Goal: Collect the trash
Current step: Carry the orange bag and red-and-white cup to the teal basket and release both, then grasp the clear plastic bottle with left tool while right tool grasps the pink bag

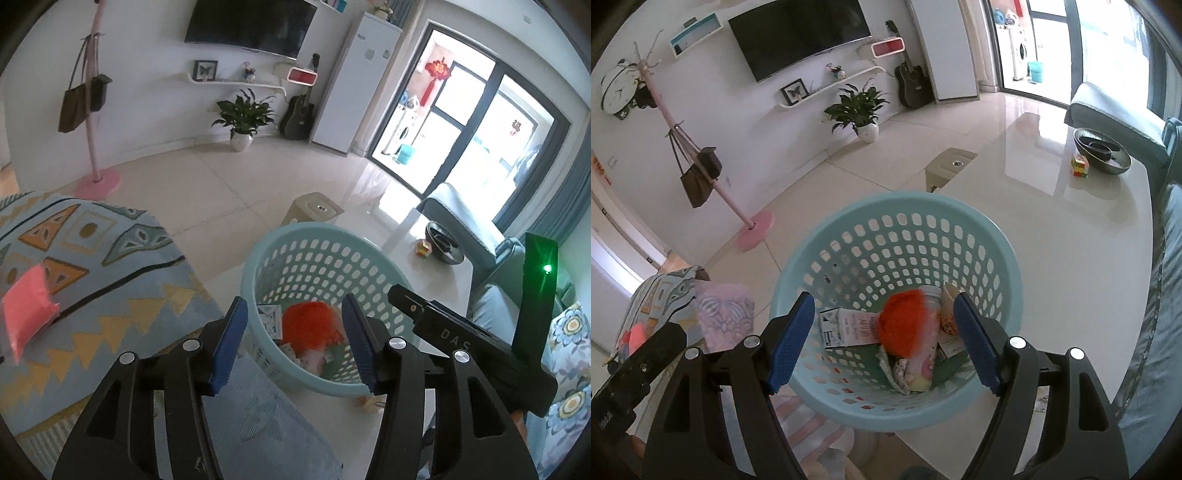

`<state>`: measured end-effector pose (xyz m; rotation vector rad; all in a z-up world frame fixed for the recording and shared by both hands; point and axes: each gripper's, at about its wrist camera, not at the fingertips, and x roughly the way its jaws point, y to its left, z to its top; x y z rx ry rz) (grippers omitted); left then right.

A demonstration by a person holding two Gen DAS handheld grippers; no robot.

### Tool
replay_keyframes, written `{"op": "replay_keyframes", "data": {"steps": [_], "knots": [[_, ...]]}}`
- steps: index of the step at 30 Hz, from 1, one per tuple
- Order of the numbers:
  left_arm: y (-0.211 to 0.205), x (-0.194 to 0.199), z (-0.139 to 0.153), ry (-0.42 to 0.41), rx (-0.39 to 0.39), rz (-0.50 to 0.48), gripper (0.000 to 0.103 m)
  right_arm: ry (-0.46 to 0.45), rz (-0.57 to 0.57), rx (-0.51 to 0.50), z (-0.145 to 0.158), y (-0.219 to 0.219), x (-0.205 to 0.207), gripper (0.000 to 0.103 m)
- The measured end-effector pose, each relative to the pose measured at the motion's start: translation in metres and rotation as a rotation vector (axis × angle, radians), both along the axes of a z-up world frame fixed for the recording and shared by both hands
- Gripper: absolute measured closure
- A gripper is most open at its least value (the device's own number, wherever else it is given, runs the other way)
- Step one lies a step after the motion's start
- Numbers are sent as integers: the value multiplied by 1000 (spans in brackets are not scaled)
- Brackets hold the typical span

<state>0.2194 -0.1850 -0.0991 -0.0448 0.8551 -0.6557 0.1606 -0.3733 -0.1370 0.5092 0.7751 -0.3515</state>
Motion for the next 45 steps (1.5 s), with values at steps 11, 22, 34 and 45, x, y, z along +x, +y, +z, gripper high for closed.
{"op": "replay_keyframes", "data": {"steps": [11, 22, 34, 45], "knots": [[74, -26, 34, -71, -83, 143, 48, -84, 168, -56, 41, 60, 0, 29], [202, -54, 76, -203, -53, 368, 31, -207, 505, -141, 89, 188, 7, 44], [340, -42, 59, -157, 138, 512, 16, -87, 716, -31, 69, 273, 48, 59], [360, -15, 28, -10, 78, 394, 18, 60, 644, 140, 30, 275, 102, 37]]}}
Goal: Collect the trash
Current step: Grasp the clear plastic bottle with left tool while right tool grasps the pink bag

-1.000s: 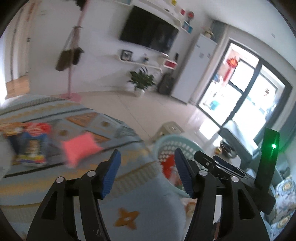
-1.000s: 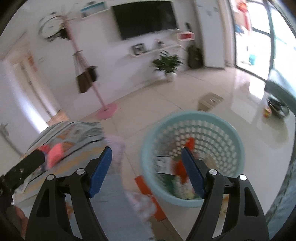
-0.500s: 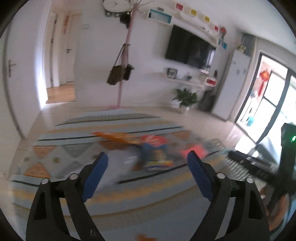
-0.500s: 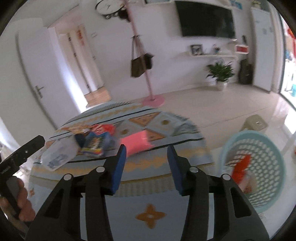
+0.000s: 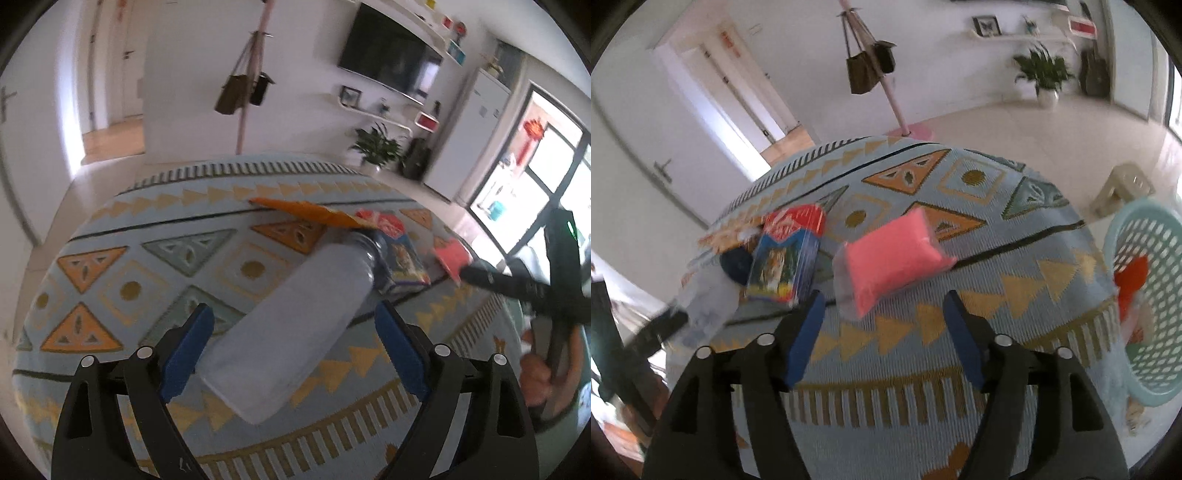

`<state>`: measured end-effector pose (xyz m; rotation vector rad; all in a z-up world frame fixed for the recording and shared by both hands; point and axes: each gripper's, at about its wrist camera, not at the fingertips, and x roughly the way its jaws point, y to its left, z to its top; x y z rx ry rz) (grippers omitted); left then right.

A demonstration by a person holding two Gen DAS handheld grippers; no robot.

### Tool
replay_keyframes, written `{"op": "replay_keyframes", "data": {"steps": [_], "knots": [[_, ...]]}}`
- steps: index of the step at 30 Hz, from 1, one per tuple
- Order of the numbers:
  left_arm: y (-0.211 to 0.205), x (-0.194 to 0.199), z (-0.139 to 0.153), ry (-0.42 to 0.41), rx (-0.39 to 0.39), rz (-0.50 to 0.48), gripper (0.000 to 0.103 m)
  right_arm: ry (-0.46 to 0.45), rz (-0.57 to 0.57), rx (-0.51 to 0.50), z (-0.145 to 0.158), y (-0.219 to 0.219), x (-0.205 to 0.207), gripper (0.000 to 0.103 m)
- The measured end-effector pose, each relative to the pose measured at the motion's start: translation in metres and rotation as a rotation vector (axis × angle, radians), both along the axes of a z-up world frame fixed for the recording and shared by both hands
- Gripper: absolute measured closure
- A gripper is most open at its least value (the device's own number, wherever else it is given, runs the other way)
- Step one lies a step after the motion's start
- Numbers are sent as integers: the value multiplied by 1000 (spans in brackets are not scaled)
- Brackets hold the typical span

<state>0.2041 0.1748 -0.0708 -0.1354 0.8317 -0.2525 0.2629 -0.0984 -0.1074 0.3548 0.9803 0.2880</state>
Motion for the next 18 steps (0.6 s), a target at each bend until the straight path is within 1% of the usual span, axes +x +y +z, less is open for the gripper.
{"op": "replay_keyframes", "data": {"steps": [2, 4, 8, 11, 13, 15, 16, 17, 18], "knots": [[-9, -3, -1, 1, 29, -25, 21, 15, -11, 17, -1, 0, 9, 35], [-19, -8, -4, 6, 63, -43, 22, 19, -30, 14, -1, 3, 19, 35], [-32, -7, -7, 20, 119, -67, 25, 2, -56, -73, 0, 18, 33, 35], [-38, -1, -13, 40, 179, -35, 26, -30, -64, -159, -1, 30, 33, 35], [-41, 3, -15, 53, 188, -18, 29, -58, -64, -209, -2, 35, 28, 35], [-43, 5, -18, 63, 187, -6, 35, -84, -64, -268, -4, 40, 21, 38], [-44, 6, -19, 67, 191, 0, 41, -95, -67, -299, -5, 42, 18, 43], [-44, 7, -20, 75, 200, 11, 45, -100, -66, -310, -5, 41, 17, 49], [-45, 7, -21, 83, 207, 18, 52, -104, -61, -316, -4, 41, 14, 53]]}}
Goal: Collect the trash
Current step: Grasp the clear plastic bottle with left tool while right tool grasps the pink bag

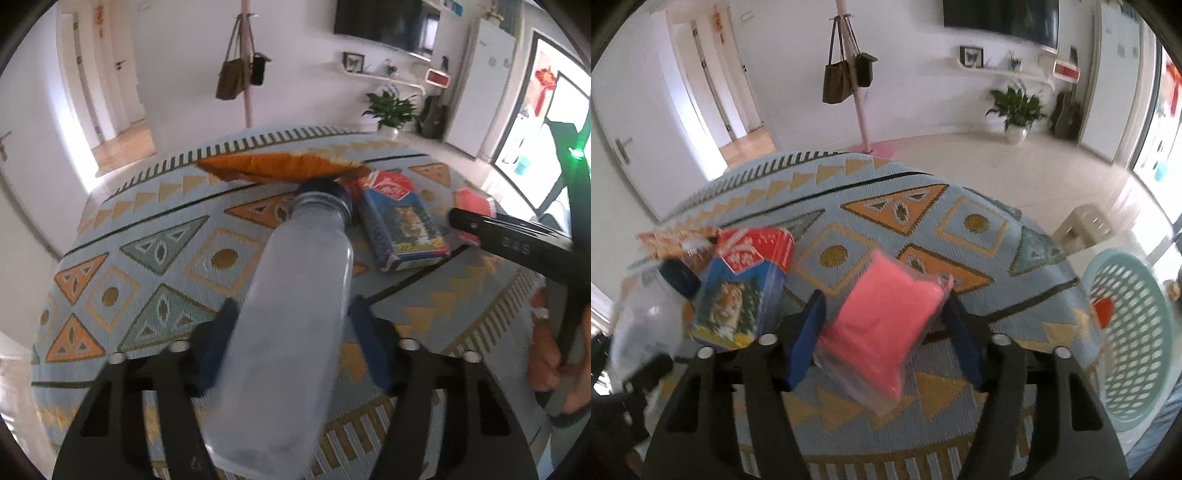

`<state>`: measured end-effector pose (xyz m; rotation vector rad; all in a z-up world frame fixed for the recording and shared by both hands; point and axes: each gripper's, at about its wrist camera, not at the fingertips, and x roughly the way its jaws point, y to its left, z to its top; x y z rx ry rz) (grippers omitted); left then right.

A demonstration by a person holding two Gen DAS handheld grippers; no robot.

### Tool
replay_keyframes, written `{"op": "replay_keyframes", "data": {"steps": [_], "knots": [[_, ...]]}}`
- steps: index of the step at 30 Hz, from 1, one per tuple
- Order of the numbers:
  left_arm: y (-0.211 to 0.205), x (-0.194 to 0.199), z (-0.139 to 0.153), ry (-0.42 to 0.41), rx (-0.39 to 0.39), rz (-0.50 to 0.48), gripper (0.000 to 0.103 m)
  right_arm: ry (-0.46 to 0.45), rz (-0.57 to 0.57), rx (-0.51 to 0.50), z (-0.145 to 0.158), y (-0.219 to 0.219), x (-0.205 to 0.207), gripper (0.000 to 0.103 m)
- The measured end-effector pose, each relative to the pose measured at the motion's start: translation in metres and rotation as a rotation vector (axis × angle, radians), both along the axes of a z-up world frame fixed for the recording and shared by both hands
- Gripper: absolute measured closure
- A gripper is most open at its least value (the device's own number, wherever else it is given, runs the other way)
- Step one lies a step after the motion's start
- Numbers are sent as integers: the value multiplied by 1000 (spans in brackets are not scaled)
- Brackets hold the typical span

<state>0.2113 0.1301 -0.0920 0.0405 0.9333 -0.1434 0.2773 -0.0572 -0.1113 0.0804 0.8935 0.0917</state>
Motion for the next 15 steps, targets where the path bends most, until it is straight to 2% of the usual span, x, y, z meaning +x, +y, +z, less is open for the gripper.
{"op": "replay_keyframes", "data": {"steps": [1, 2, 7, 11, 15], "knots": [[0, 0, -1, 8, 0, 6, 56, -1, 6, 2, 0, -1, -1, 63], [0, -2, -1, 7, -3, 15, 57, -2, 10, 7, 1, -3, -4, 66], [-10, -23, 12, -43, -11, 12, 59, -41, 27, 66, 12, -19, -26, 68], [-25, -50, 33, -107, -125, -21, 59, -117, 18, 76, 34, -38, -51, 68], [-53, -62, 57, -168, -183, -76, 59, -206, -12, 61, 62, -65, -74, 69]]}}
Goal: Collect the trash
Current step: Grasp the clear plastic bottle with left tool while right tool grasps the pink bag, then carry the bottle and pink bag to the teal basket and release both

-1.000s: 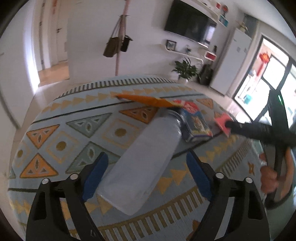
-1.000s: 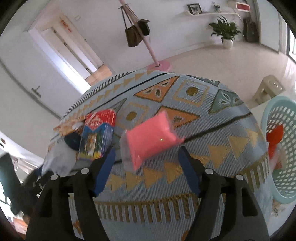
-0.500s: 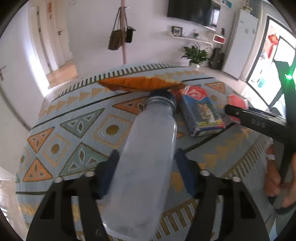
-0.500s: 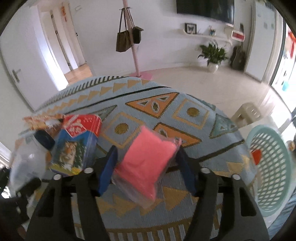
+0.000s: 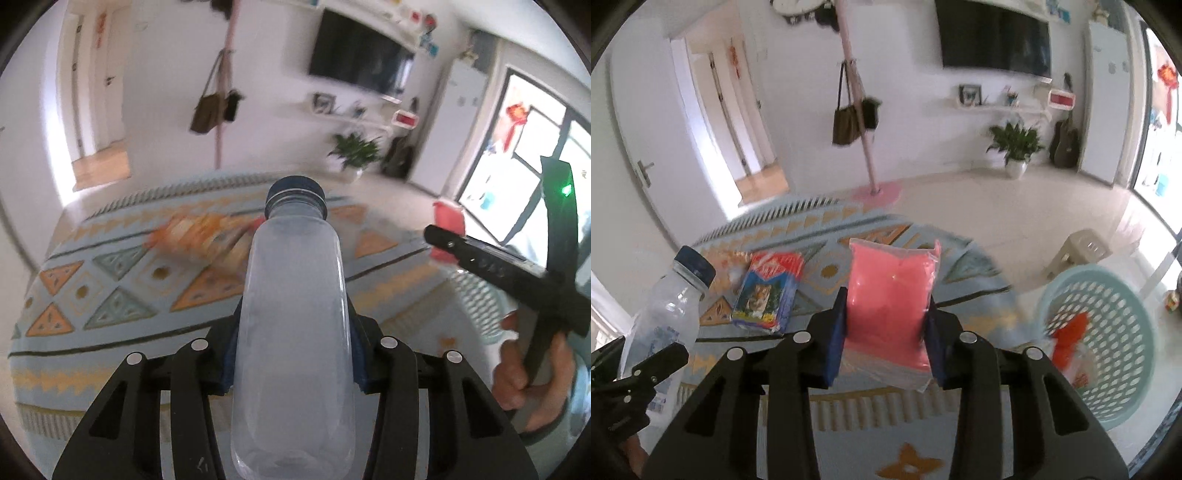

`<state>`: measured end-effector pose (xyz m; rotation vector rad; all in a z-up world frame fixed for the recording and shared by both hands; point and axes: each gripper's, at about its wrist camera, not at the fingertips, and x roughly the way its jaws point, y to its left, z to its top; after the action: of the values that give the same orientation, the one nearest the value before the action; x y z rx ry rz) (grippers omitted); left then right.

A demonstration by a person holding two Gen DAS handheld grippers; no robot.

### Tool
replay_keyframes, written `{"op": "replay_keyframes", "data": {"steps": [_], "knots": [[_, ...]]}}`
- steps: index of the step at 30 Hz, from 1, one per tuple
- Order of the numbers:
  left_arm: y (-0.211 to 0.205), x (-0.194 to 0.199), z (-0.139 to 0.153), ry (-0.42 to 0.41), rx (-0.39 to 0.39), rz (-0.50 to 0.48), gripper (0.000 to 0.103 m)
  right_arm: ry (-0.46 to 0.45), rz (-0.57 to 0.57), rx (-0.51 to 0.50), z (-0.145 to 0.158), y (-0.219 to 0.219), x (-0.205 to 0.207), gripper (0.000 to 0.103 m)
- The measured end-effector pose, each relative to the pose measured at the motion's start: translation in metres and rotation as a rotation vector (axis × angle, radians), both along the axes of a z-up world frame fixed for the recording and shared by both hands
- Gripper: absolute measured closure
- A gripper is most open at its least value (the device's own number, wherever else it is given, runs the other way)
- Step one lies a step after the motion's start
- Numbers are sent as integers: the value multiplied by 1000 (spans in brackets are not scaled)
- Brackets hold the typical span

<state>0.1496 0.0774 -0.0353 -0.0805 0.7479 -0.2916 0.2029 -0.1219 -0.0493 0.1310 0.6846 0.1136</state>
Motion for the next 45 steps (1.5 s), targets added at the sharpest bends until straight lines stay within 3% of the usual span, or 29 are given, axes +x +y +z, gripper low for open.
{"op": "replay_keyframes", "data": {"steps": [7, 15, 28, 34, 44, 45], "knots": [[-66, -8, 27, -89, -8, -97, 59, -101, -105, 6, 31, -63, -26, 69], [-142, 12, 32, -96, -20, -195, 58, -119, -267, 16, 27, -145, -42, 69], [-242, 51, -4, -2, 28, -332, 58, 39, -423, 81, -34, -235, -29, 69], [-265, 70, -28, 89, 7, -377, 58, 156, -433, 86, -66, -246, -15, 68], [-298, 93, -61, 206, 11, -422, 58, 212, -466, 127, -92, -263, -16, 67], [-306, 89, -61, 208, 16, -417, 54, 216, -469, 128, -94, -265, -17, 67]]}}
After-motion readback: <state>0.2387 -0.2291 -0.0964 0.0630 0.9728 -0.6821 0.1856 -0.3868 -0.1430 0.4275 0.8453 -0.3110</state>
